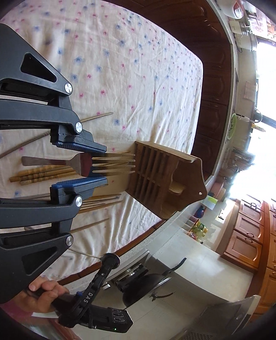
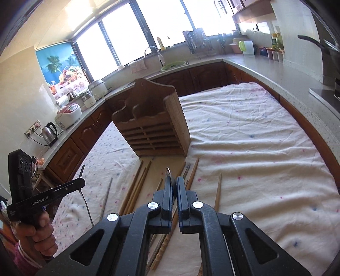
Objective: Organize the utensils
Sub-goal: 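Lift the fork with the left tool into the holder while the right tool drops the spoon in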
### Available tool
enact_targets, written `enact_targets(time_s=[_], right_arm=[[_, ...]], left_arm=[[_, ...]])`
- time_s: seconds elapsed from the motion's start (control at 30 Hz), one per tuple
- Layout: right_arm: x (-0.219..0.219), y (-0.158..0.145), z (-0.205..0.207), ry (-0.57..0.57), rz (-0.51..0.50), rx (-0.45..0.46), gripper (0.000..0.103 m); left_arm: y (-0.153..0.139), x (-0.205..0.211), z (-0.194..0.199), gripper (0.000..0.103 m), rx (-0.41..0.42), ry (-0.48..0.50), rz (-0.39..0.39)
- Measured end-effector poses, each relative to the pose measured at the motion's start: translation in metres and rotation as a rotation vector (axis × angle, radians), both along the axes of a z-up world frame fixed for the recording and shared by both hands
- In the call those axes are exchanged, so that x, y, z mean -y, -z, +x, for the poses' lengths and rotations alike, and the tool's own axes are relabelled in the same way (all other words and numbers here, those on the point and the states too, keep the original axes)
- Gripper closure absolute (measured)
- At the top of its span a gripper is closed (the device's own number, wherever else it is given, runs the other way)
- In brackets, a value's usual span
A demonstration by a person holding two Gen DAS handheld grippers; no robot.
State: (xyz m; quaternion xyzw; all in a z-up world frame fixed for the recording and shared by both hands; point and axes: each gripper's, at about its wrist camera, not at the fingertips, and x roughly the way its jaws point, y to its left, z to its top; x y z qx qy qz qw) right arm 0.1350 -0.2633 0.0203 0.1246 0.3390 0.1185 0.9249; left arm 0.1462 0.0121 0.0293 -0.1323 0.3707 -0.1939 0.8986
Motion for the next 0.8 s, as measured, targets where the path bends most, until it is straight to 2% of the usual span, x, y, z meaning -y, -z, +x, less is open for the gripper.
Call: enact_targets(time_s=[0.2, 0.37, 0.6, 0.8], right_arm=[[-0.002, -0.037, -0.005, 0.009, 0.003, 0.099, 0.1], [-0.003, -0.052, 0.002, 0.023, -0.02, 0.148, 0.099], [-0.004, -0.073, 0.023, 0.06, -0.069, 0.238, 0.1], [-0.009, -0.101, 0.046, 0.113, -0.124, 0.378, 0.099]], left_arm=[[-0.023, -0.012, -0.005, 0.083, 0.056, -0.032, -0.017], [-0.036, -0.014, 0.002, 0.083, 0.088, -0.038, -0.018], [-0.061, -0.007, 0.022, 0.083, 0.141, -0.029, -0.018], [-0.097, -0.002, 0.051, 0.083, 0.221, -0.032, -0.019]])
